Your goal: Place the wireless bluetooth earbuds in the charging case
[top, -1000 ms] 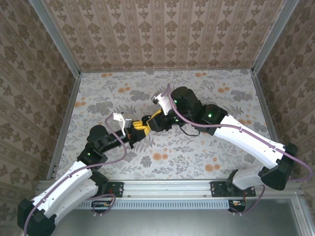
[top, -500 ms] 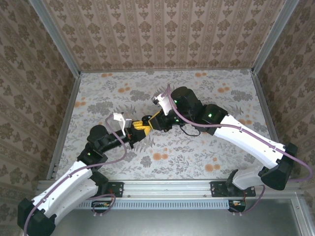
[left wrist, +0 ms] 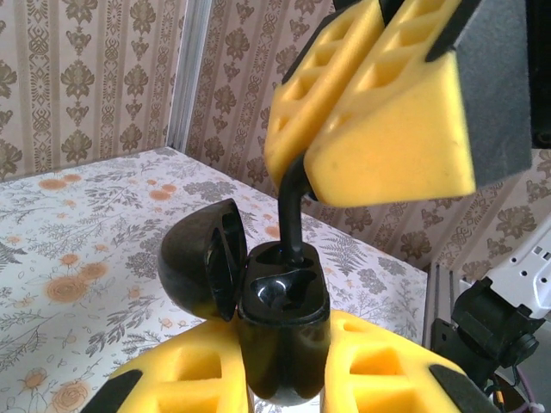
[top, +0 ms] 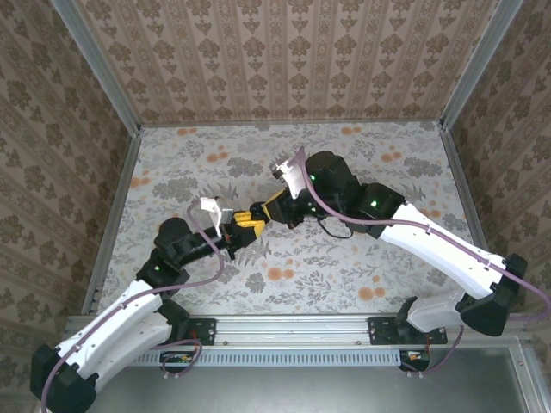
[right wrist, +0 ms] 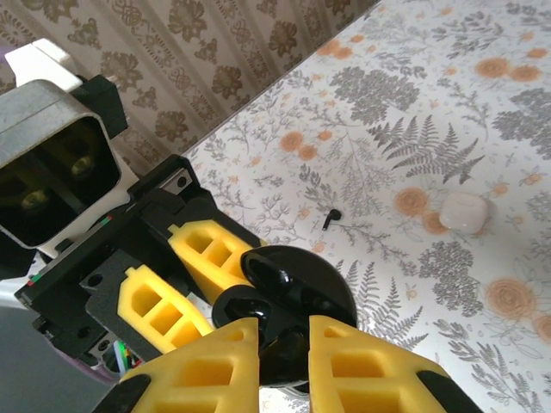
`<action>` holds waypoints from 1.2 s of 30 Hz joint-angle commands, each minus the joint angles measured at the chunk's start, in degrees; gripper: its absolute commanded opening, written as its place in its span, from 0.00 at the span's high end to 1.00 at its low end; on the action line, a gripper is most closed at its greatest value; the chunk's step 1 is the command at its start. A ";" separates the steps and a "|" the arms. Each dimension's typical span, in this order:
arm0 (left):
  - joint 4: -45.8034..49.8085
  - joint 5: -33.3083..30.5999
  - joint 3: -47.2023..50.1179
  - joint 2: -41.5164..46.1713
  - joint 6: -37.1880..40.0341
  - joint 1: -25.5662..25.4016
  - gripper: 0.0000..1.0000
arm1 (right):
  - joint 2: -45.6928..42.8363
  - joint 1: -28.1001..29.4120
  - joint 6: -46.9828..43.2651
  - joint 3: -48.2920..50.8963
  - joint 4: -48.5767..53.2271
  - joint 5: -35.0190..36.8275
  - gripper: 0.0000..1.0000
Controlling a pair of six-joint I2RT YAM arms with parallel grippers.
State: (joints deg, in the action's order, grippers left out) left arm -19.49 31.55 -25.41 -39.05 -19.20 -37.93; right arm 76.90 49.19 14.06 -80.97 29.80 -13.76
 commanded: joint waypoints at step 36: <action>-1.12 -3.00 -2.72 0.55 5.16 -3.07 1.00 | -2.02 6.07 -1.11 3.12 -4.92 8.66 0.89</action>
State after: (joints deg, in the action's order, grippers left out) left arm -19.35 29.12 -26.13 -39.46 -15.18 -40.60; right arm 74.41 54.65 13.41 -78.26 25.36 -5.91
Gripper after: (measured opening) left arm 0.176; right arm 0.121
